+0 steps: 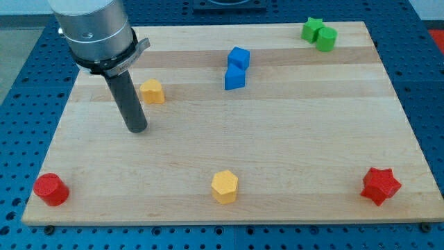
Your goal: Push the yellow heart towards the center left of the board
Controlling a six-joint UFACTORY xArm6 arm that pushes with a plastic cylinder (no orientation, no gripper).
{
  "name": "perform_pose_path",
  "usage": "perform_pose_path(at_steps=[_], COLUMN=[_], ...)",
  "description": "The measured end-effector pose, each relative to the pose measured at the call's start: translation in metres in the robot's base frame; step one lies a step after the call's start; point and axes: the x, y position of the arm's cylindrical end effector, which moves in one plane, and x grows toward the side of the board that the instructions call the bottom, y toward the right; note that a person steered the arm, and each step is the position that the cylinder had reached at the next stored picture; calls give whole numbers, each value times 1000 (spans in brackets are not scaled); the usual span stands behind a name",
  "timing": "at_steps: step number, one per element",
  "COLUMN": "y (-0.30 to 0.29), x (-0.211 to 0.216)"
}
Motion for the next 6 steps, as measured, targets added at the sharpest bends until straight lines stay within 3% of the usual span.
perform_pose_path(at_steps=[2,6], y=[42,37], x=[-55,-102])
